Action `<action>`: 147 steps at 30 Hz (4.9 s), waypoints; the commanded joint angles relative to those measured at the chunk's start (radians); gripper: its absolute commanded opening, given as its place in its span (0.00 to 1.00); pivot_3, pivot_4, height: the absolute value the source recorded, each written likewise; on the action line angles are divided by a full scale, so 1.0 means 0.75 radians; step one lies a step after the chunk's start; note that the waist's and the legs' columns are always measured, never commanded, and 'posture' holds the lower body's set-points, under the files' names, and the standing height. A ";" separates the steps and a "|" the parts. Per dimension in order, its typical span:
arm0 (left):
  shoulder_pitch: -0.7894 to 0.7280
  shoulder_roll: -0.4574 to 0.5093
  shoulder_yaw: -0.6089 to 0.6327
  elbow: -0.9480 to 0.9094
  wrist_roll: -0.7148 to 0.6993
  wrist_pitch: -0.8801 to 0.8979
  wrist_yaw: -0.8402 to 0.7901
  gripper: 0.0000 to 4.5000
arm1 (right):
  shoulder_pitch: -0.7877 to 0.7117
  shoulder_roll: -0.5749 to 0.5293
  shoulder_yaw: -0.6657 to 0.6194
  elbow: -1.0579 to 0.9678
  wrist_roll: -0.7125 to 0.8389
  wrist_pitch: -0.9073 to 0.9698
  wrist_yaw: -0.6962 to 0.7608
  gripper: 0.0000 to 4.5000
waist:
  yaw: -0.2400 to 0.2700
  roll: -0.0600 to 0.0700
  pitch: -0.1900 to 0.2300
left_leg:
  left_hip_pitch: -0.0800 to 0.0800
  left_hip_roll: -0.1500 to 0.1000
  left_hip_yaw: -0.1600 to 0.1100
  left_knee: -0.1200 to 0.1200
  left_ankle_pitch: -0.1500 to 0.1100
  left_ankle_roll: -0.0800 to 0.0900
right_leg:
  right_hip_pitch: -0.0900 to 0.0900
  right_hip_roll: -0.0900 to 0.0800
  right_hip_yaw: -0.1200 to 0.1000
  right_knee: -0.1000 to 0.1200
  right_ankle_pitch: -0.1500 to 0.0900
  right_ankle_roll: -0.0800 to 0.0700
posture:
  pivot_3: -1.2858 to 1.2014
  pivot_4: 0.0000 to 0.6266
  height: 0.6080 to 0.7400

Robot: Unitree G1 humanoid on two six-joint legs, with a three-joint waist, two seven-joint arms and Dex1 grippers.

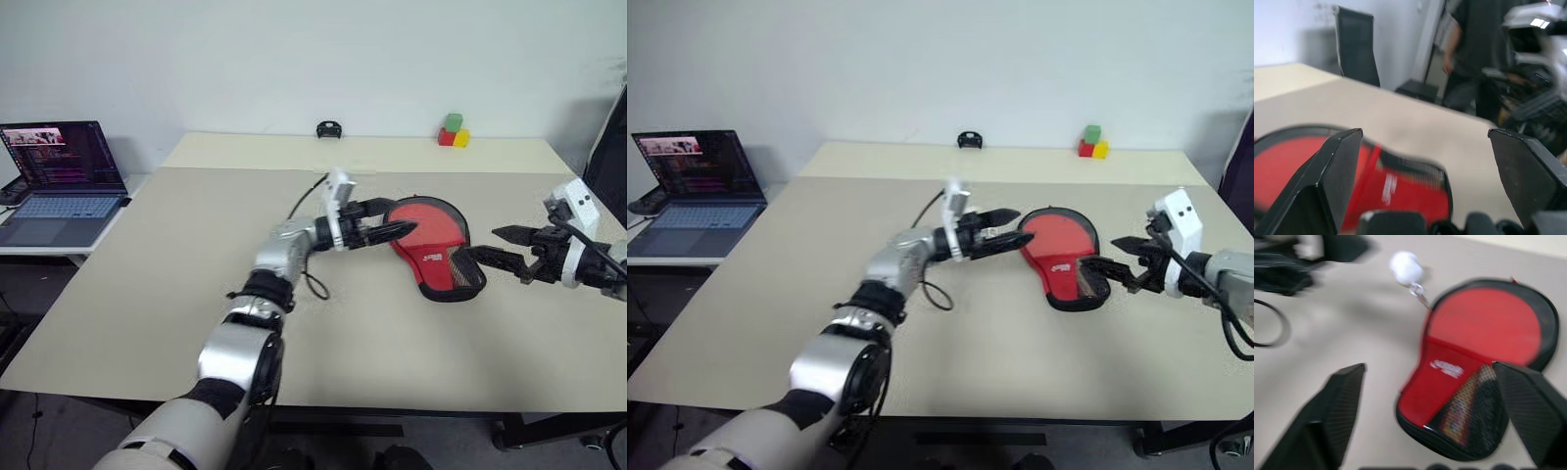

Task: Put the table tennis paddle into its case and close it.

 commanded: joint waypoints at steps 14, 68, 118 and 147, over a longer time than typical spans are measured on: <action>0.466 0.484 0.049 -1.134 -0.226 0.443 0.130 1.00 | -0.447 0.233 0.260 0.916 -0.480 -0.406 0.075 0.99 | 0.000 0.000 0.000 | 0.000 0.000 -0.001 0.000 0.002 -0.004 | 0.001 -0.001 0.002 0.000 0.000 0.000 | 0.52 0.24 1.00; 0.989 0.945 0.152 -1.386 -0.508 0.589 0.077 1.00 | -0.156 0.703 0.168 0.272 -0.465 0.245 0.078 0.01 | -0.038 -0.001 -0.001 | 0.020 0.011 0.007 -0.020 -0.001 -0.004 | 0.004 0.004 0.010 0.000 -0.004 -0.009 | 0.52 0.24 1.00; 1.174 1.008 0.152 -1.548 -0.632 0.675 0.089 1.00 | 0.431 1.027 -0.070 -0.585 0.008 0.788 -0.560 0.99 | 0.000 -0.006 -0.006 | 0.024 0.011 0.009 -0.021 -0.002 -0.005 | 0.007 0.005 0.013 -0.002 -0.004 -0.009 | 0.52 0.24 1.00; 1.172 0.999 0.123 -1.550 -0.630 0.652 0.089 1.00 | 0.456 1.036 -0.001 -0.548 0.176 0.792 -0.529 0.99 | -0.004 -0.007 -0.007 | 0.023 0.011 0.008 -0.023 -0.002 -0.005 | 0.006 0.005 0.012 -0.004 -0.005 -0.009 | 0.52 0.24 1.00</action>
